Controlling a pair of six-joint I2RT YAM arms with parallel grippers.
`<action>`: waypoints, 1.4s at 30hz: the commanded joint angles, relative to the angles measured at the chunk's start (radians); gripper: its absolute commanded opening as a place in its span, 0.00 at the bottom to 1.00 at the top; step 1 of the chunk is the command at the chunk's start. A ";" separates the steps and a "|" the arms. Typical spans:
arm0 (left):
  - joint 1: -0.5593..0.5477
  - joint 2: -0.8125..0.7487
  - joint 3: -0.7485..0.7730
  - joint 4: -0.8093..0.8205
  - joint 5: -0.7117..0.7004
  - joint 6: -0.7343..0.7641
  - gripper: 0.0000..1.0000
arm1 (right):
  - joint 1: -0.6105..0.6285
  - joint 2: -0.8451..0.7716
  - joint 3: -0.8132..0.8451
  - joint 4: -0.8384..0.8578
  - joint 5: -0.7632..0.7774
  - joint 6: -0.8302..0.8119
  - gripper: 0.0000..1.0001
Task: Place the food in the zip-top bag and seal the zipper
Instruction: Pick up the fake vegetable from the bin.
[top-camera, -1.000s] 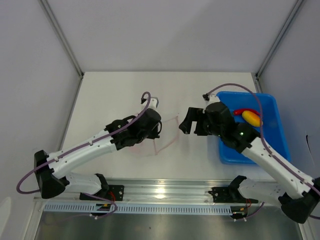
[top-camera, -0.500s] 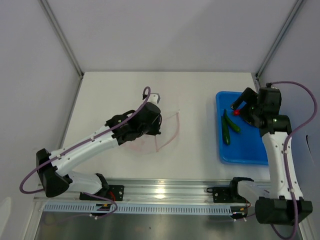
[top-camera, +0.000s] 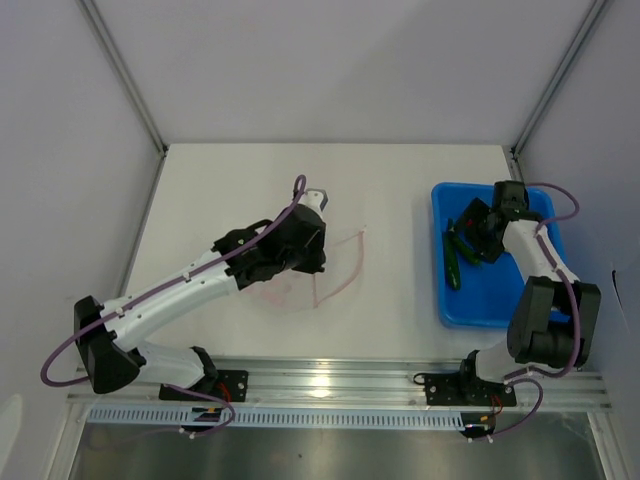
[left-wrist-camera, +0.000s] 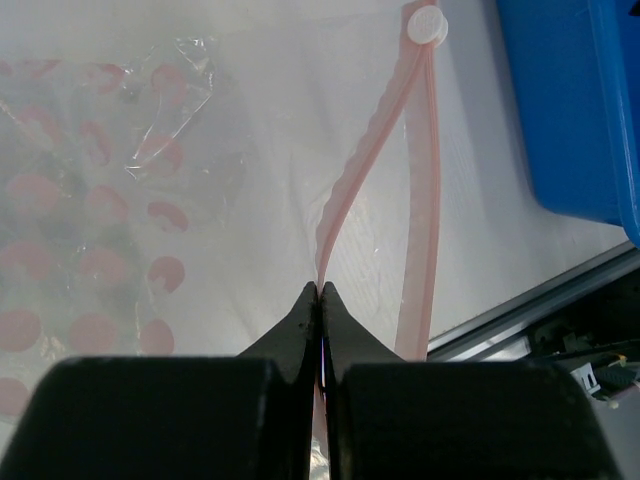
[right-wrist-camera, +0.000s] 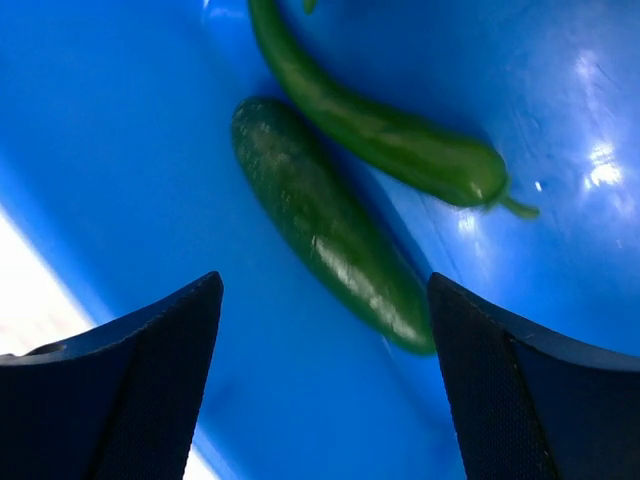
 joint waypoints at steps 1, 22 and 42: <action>0.009 0.023 0.046 0.041 0.048 0.022 0.01 | 0.008 0.060 -0.008 0.098 -0.024 -0.032 0.84; 0.012 0.088 0.085 0.029 0.085 -0.004 0.01 | 0.065 0.227 -0.020 0.164 -0.015 -0.054 0.68; 0.012 0.123 0.114 -0.013 0.122 -0.001 0.01 | 0.050 -0.001 -0.104 0.146 -0.060 -0.013 0.05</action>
